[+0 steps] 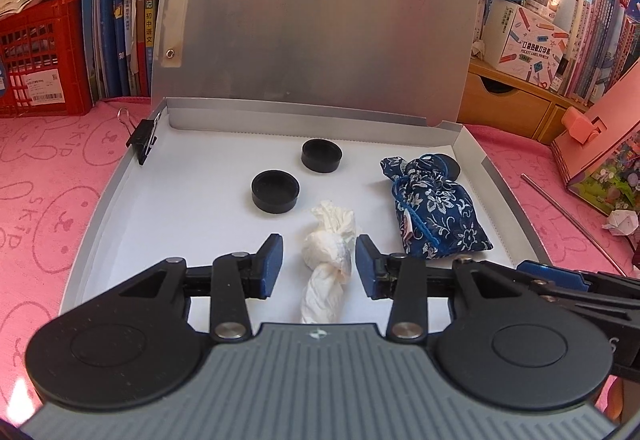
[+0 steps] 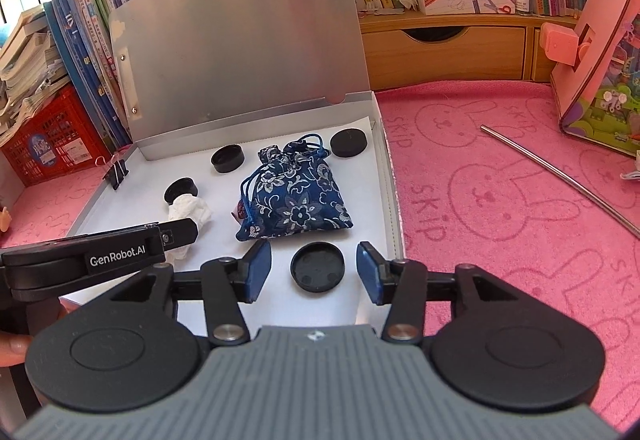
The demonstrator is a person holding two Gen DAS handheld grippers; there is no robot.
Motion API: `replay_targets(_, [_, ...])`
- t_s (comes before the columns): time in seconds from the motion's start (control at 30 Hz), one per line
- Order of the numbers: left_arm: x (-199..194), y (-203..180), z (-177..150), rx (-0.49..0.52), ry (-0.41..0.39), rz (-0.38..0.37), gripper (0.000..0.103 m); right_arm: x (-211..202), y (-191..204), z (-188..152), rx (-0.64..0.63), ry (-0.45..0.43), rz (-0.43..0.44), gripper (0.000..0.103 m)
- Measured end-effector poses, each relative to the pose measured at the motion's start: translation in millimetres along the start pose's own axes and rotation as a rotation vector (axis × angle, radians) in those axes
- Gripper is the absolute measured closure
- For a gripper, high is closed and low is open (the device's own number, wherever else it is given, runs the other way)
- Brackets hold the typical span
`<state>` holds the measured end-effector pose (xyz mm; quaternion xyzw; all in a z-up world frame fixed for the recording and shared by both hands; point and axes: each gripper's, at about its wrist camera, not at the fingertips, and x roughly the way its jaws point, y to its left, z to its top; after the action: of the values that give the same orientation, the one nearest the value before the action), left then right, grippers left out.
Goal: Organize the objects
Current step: 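Open the right tool to drop the lid while the left tool releases the tissue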
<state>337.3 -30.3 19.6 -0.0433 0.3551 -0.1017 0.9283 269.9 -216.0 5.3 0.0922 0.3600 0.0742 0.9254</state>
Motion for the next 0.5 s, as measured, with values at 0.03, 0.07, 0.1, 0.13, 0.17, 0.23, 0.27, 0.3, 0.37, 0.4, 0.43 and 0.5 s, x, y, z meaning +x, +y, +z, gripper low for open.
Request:
replay_targets(0.03, [-3.8, -1.0, 0.2, 0.008, -0.009, -0.006, 0.047, -2.0, 0.1, 0.2, 0.002, -0.004, 0.001, 0.036])
replay_targets(0.07, [-6.8, -1.9, 0.3, 0.014, -0.015, -0.008, 0.044, -4.2, 0.1, 0.5, 0.005, -0.007, 0.005, 0.035])
replay_targets(0.1, [-11.5, -3.2, 0.4, 0.023, -0.026, -0.010, 0.040, -6.5, 0.0, 0.6, 0.007, -0.010, 0.009, 0.034])
replay_targets(0.13, [-15.2, -4.2, 0.4, 0.028, -0.033, -0.012, 0.038, -8.7, 0.2, 0.8, 0.008, -0.013, 0.010, 0.033])
replay_targets(0.17, [-20.4, -5.4, 0.6, 0.032, -0.041, -0.018, 0.035, -11.4, 0.2, 0.9, 0.009, -0.018, 0.011, 0.032])
replay_targets(0.23, [-29.1, -7.2, 0.5, 0.040, -0.055, -0.029, 0.033, -16.7, 0.5, 1.2, 0.007, -0.025, 0.011, 0.030])
replay_targets(0.27, [-32.8, -7.5, 0.3, 0.042, -0.061, -0.033, 0.032, -19.6, 0.5, 0.8, 0.005, -0.029, 0.010, 0.030])
replay_targets(0.3, [-38.7, -7.8, -0.2, 0.045, -0.069, -0.039, 0.031, -22.8, 0.5, 0.2, 0.001, -0.034, 0.010, 0.029])
replay_targets(0.37, [-48.5, -8.0, -2.0, 0.047, -0.080, -0.050, 0.030, -29.3, 0.8, -1.6, -0.007, -0.042, 0.006, 0.028])
replay_targets(0.4, [-53.7, -7.9, -3.4, 0.050, -0.085, -0.057, 0.030, -33.0, 0.6, -2.9, -0.011, -0.047, 0.006, 0.027])
replay_targets(0.43, [-58.2, -7.8, -4.7, 0.052, -0.090, -0.061, 0.029, -36.8, 0.6, -4.4, -0.015, -0.051, 0.007, 0.026])
replay_targets(0.5, [-67.9, -7.4, -7.9, 0.058, -0.100, -0.068, 0.029, -44.1, 0.1, -7.9, -0.021, -0.058, 0.012, 0.025])
